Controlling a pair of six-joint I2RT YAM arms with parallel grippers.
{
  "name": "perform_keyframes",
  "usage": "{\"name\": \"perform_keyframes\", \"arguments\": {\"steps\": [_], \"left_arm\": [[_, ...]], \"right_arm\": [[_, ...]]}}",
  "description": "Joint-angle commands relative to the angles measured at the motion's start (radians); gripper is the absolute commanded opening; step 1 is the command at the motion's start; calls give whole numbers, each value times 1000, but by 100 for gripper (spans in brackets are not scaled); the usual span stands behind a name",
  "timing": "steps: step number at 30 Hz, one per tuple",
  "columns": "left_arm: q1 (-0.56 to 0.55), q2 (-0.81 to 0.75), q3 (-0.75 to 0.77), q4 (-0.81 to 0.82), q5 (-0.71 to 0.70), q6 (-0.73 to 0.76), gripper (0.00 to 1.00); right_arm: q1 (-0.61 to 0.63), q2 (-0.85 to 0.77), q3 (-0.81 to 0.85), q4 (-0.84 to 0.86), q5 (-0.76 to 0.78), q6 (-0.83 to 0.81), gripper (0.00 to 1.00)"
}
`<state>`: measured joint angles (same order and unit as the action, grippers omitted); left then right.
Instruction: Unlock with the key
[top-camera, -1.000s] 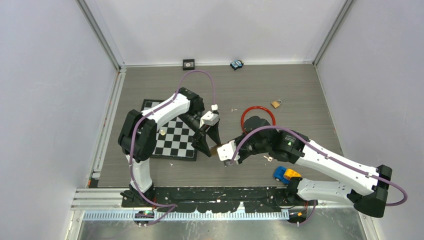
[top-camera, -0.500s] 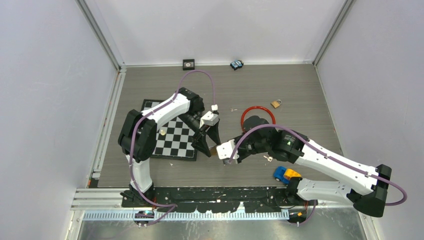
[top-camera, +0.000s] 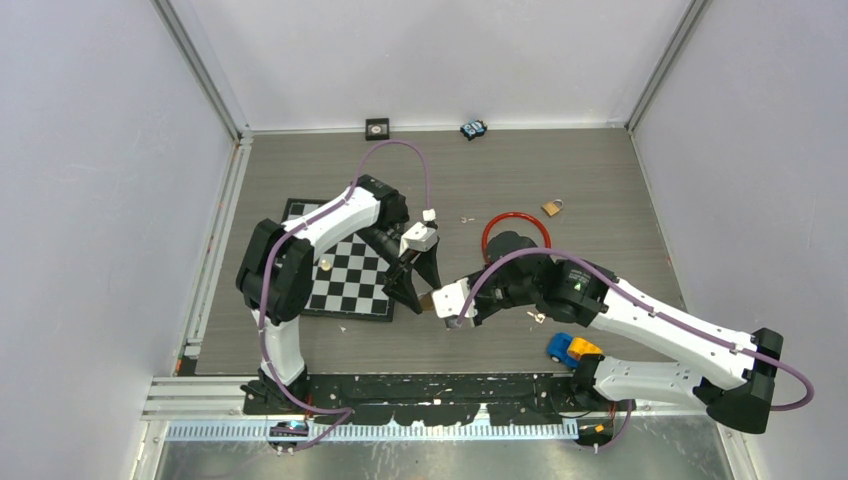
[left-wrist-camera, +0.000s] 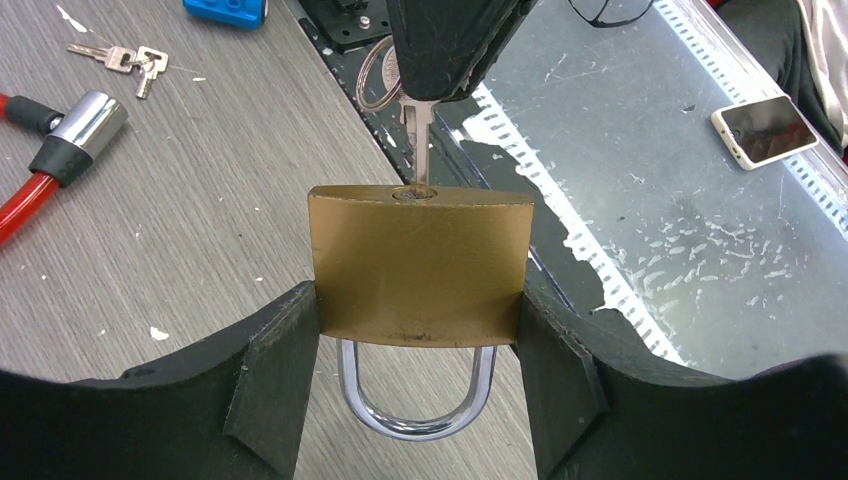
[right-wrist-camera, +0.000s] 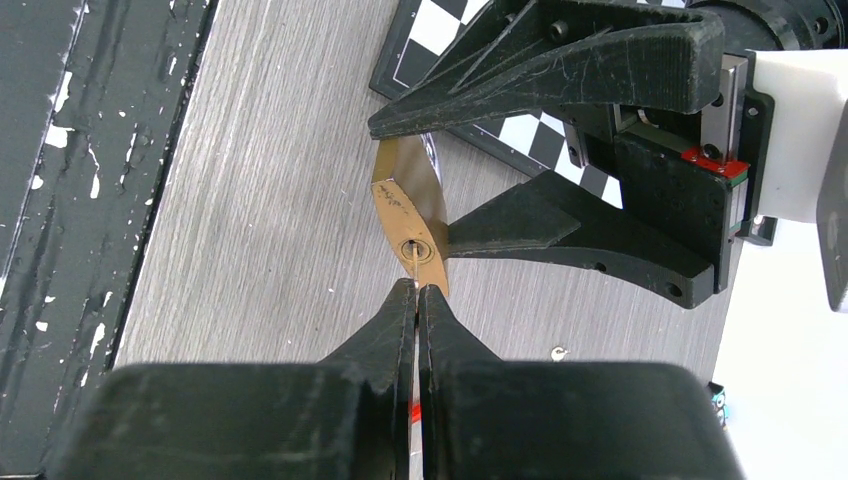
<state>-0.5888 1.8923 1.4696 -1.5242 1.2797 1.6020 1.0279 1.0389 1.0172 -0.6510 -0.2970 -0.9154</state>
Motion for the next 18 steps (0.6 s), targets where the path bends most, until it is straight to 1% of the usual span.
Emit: {"name": "perform_keyframes", "arguments": {"steps": [1, 6, 18], "left_arm": [[-2, -21, 38, -176, 112, 11, 0], [-3, -22, 35, -177, 114, 10, 0], [-2, -17, 41, -182, 117, 9, 0]], "right_arm": [[17, 1, -2, 92, 24, -22, 1], [24, -3, -33, 141, 55, -22, 1], [21, -45, -55, 148, 47, -10, 1]]}}
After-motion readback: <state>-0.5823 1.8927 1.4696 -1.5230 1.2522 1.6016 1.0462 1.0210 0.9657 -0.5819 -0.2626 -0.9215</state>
